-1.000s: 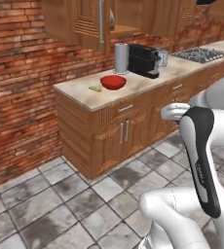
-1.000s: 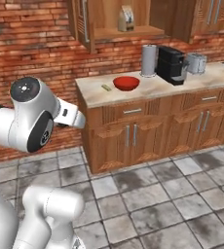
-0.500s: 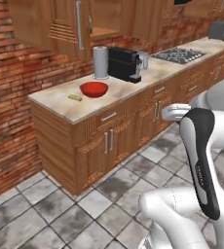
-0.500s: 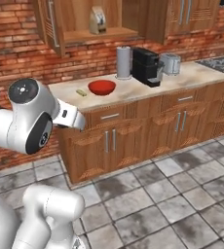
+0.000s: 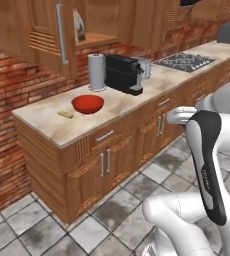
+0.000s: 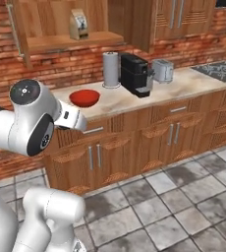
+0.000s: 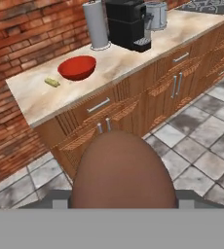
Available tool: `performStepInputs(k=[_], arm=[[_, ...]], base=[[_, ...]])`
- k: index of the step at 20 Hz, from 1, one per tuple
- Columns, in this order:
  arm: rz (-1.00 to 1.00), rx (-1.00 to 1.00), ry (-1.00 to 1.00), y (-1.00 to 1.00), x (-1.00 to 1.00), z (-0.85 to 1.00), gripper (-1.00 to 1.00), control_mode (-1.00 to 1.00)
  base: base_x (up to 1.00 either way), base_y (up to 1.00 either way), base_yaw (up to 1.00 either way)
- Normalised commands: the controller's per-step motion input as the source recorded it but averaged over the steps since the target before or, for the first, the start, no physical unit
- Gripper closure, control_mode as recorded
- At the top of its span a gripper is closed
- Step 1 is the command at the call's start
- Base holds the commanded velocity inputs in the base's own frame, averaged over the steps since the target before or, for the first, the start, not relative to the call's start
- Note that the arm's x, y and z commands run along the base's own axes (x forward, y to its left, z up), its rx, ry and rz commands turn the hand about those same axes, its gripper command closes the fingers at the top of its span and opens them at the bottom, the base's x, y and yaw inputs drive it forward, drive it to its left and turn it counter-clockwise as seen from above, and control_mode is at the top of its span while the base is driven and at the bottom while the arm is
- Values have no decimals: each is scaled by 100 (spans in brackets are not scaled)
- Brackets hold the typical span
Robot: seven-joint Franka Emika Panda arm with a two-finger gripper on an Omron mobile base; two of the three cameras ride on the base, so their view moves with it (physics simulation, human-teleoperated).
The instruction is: Pick the egg and butter from the fridge and place them by the bowl for mixing.
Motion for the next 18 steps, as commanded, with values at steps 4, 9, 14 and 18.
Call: performStepInputs(k=[4,9,14,18], arm=[[0,0,0,0,0,0,100,100],[0,0,0,0,0,0,100,100],[0,0,0,0,0,0,100,100],[0,0,0,0,0,0,100,100]], base=[[79,-25,14],[77,-19,25],[75,-19,28],[71,-18,33]])
